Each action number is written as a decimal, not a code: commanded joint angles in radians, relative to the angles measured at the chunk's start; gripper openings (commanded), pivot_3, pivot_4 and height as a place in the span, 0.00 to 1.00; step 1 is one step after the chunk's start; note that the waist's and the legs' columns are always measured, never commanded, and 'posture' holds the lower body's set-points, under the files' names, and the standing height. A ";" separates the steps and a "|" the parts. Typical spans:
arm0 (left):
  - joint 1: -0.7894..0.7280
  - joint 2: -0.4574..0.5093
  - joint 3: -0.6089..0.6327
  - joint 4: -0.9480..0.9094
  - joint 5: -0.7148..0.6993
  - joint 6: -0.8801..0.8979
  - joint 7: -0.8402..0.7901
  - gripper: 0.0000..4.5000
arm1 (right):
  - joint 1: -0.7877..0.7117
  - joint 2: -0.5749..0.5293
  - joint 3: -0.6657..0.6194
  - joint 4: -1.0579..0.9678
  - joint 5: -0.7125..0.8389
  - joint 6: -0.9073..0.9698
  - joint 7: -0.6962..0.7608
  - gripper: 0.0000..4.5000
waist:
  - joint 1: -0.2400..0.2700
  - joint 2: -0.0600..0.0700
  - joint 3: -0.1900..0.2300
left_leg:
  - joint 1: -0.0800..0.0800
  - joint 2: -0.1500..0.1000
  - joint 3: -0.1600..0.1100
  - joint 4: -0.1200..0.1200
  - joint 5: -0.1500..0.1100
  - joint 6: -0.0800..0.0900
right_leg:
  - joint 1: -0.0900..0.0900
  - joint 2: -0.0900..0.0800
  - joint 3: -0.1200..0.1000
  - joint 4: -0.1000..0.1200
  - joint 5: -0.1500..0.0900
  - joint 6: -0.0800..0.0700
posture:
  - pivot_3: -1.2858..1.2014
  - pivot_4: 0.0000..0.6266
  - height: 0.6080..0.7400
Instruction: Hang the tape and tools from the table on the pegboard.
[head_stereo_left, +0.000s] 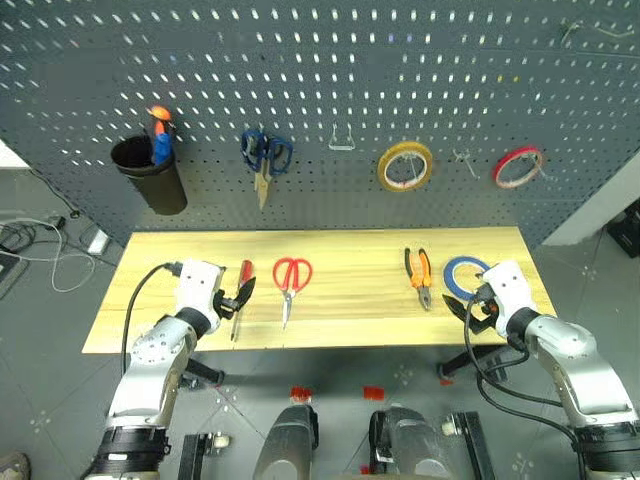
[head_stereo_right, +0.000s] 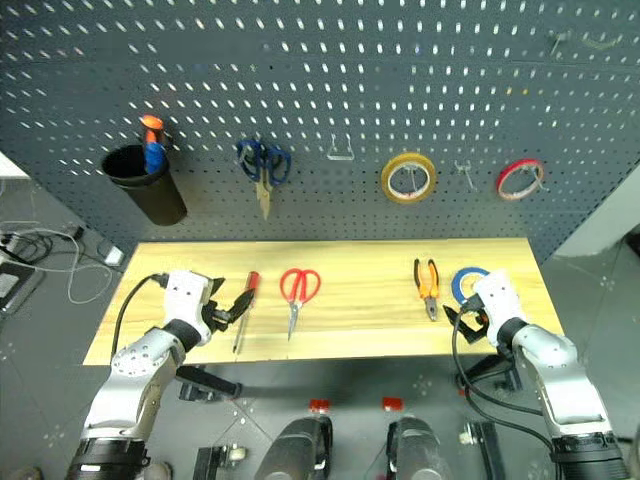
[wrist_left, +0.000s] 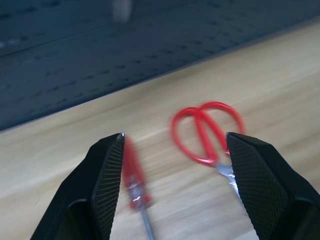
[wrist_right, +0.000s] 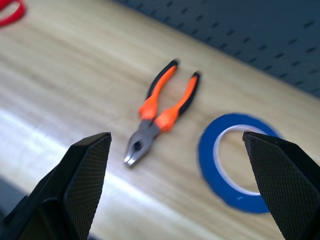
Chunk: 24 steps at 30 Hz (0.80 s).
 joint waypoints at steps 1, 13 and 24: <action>-0.093 0.013 -0.147 -0.035 0.039 -0.064 -0.174 0.75 | -0.089 -0.007 0.059 0.072 -0.031 0.034 0.040 1.00 | -0.003 0.000 0.025 | -0.001 0.000 0.001 0.001 0.000 0.000 | 0.000 0.000 0.001 0.000 0.001 0.001 | 0.49 0.61 1.00; -0.220 -0.013 -0.273 -0.046 0.063 -0.164 -0.357 0.75 | -0.525 -0.020 0.161 0.799 -0.177 -0.192 0.113 1.00 | -0.043 -0.009 0.103 | -0.018 0.000 0.009 0.004 -0.002 0.003 | -0.018 -0.001 0.005 -0.001 0.003 -0.001 | 0.50 0.69 1.00; -0.175 -0.006 -0.266 -0.116 0.038 -0.158 -0.378 0.77 | -0.693 -0.036 0.275 1.105 -0.318 -0.305 0.245 0.40 | -0.035 -0.011 0.112 | -0.018 0.000 0.008 0.010 -0.004 0.006 | -0.016 -0.002 0.004 0.001 0.005 0.002 | 0.51 0.64 1.00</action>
